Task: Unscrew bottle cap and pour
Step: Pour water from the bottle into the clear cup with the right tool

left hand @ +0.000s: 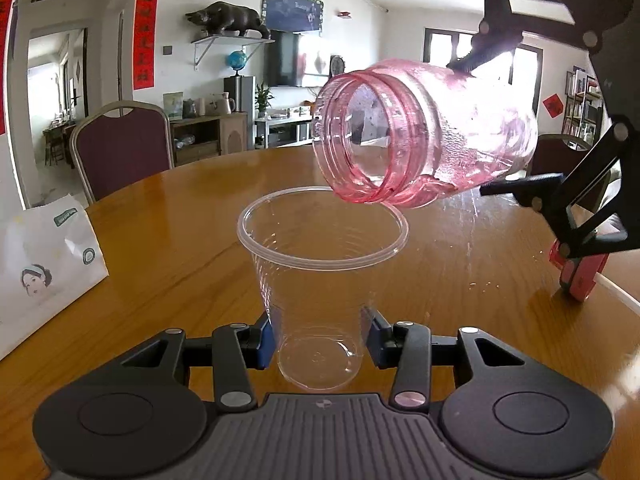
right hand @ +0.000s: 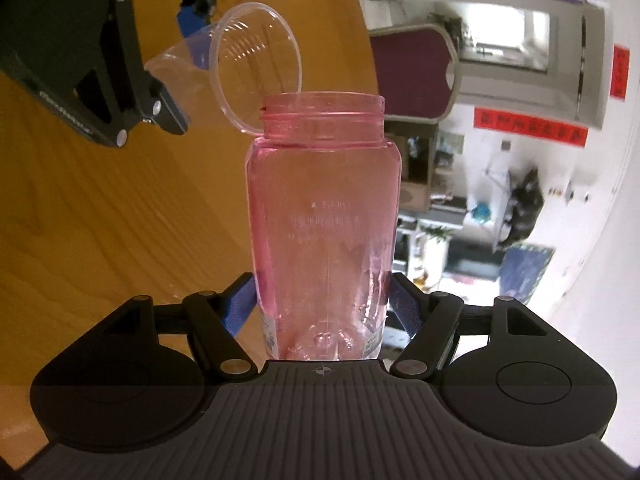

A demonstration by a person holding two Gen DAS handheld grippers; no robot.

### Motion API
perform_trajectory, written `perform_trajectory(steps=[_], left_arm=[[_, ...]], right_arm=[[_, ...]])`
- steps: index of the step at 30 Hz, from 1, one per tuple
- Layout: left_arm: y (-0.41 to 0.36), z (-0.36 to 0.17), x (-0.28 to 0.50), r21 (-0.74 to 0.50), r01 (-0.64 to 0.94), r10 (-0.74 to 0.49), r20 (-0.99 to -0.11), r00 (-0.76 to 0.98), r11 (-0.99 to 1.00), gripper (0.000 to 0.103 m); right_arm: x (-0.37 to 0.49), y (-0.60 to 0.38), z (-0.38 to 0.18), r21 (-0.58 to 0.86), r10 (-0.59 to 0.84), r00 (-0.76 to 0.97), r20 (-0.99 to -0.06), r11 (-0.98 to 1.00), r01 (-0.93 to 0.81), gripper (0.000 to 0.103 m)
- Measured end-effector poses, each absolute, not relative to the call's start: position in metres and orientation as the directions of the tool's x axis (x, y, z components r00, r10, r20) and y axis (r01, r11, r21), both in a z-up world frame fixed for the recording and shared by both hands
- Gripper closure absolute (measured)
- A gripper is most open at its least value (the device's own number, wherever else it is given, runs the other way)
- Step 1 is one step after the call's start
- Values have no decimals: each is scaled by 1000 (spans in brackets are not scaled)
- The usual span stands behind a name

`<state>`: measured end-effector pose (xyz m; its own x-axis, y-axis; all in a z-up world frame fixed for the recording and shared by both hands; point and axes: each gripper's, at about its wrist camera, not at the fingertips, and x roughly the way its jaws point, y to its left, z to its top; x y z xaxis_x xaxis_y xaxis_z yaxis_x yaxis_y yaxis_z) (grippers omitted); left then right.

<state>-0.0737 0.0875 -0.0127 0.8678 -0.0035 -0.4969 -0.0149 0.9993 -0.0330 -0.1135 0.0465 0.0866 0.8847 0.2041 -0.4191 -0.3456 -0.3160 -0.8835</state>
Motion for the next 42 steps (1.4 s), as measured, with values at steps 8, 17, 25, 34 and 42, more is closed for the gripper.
perform_trajectory(steps=[8, 17, 25, 34, 42], left_arm=[[85, -13, -75, -23, -11, -2, -499, 867, 1000, 60], [86, -12, -74, -19, -12, 0, -499, 867, 1000, 60], [85, -12, -73, -17, -12, 2, -499, 866, 1000, 60], [82, -12, -73, -16, -12, 3, -499, 867, 1000, 60], [84, -11, -73, -20, -16, 3, -499, 867, 1000, 60]], right_arm=[[-119, 43, 83, -874, 260, 886, -385, -411, -259, 30], [-120, 41, 78, -873, 294, 885, -362, -440, -211, 30], [-118, 40, 73, -861, 327, 889, -319, -492, -128, 30], [-119, 41, 68, -846, 354, 889, -289, -530, -64, 30], [-122, 43, 59, -838, 367, 894, -258, -545, -18, 30]])
